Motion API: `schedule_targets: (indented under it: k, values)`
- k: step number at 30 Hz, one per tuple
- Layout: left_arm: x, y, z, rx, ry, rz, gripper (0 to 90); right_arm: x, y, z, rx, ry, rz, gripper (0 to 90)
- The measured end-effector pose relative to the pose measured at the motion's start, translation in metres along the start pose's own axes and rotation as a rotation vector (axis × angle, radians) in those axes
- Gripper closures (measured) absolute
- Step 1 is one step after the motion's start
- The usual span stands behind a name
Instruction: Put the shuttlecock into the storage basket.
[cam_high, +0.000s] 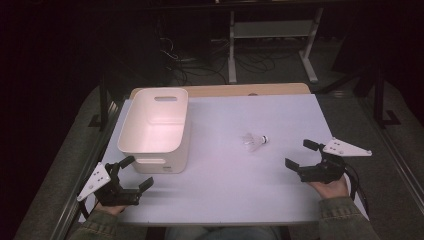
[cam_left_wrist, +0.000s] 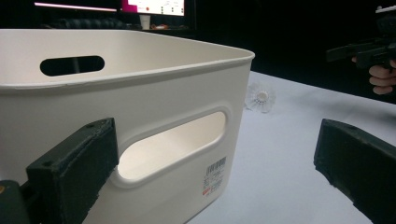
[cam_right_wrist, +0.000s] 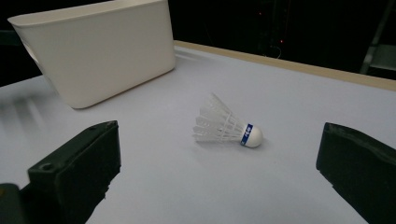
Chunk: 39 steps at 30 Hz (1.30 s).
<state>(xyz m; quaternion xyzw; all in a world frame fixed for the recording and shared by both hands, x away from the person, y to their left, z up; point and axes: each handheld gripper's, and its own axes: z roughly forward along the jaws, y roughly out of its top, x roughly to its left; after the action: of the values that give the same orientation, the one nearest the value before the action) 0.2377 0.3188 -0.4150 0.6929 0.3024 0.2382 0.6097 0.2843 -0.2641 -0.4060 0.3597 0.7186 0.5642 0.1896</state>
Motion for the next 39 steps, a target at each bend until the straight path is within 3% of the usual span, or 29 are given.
schedule_targets:
  k: [15,23,39]
  values:
    - [-0.001,0.0006,0.0002,-0.005,-0.003,0.006,0.0,0.0029,-0.0011,-0.005,-0.005,0.026,0.005,0.0]
    - [-0.0005,0.0009,0.0003,-0.007,-0.003,0.012,0.0,0.0033,-0.0024,-0.0038,0.013,0.026,0.018,0.0]
    - [-0.0009,0.0008,0.0,-0.02,0.003,0.002,0.0,0.0055,0.0006,0.0045,0.06,0.03,0.002,0.0]
